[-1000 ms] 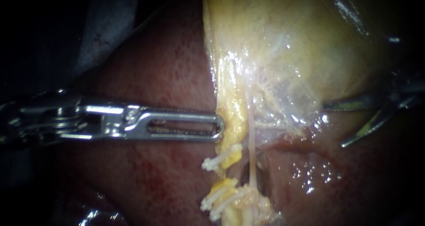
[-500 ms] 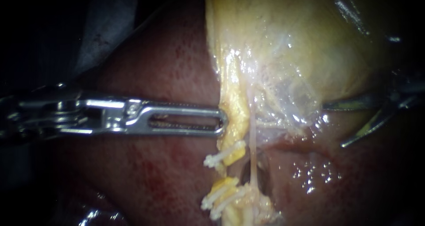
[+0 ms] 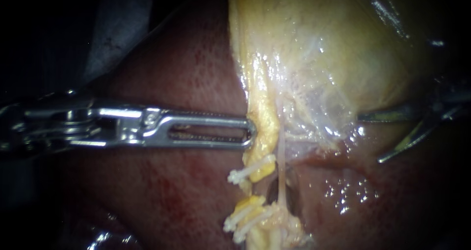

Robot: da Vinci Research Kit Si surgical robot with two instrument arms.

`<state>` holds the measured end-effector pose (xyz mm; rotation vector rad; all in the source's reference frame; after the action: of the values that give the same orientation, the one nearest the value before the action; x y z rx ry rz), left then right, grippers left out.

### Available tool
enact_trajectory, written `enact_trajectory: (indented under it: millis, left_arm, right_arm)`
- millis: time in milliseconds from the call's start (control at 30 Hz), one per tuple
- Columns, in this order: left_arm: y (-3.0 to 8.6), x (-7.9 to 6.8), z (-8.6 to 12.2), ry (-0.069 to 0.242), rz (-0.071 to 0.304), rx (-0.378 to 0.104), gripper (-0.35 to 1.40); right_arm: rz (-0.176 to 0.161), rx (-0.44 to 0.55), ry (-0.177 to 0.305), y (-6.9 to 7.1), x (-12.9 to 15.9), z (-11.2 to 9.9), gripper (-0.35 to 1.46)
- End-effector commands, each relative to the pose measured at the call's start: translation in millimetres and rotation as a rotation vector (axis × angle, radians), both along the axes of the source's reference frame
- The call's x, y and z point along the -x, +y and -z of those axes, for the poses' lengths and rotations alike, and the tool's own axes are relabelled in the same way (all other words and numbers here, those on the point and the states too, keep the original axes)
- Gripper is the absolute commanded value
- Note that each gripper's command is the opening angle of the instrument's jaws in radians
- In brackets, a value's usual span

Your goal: Go back from the cut left tube

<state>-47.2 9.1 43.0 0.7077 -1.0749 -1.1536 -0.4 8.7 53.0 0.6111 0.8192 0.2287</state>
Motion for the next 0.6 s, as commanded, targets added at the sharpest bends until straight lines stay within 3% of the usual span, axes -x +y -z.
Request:
enact_trajectory:
  millis: [33, 600]
  left_arm:
    - [0.0, 0.0, 0.0, 0.001, 0.0, 0.0, -0.35]
    - [0.1, -0.1, 0.1, -0.001, 0.002, 0.0, -0.35]
  right_arm:
    - [0.0, 0.0, 0.0, 0.0, 0.0, 0.0, 0.81]
    - [0.0, 0.0, 0.0, 0.0, 0.0, 0.0, 0.81]
